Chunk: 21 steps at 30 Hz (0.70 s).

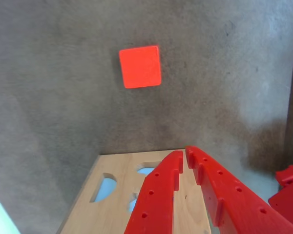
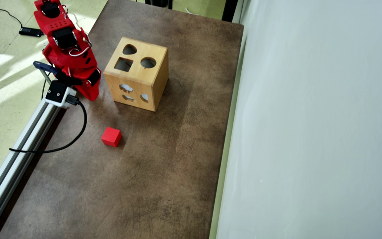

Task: Pick and place the red cube on the square hole

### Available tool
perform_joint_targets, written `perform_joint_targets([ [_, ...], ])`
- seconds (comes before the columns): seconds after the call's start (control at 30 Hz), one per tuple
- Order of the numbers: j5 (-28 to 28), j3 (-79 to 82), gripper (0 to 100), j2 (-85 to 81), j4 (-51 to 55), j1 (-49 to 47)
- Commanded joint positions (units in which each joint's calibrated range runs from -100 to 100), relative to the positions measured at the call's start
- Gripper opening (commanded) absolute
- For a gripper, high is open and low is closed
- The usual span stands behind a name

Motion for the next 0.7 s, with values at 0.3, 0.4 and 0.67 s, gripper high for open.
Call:
perform_joint_targets([
  [0.3, -0.2, -2.33, 25, 0.11, 0.06, 0.33],
  [0.4, -0.2, -2.33, 27, 0.11, 0.06, 0.33],
  [0.67, -0.2, -2.24, 27, 0.19, 0.14, 0.33],
])
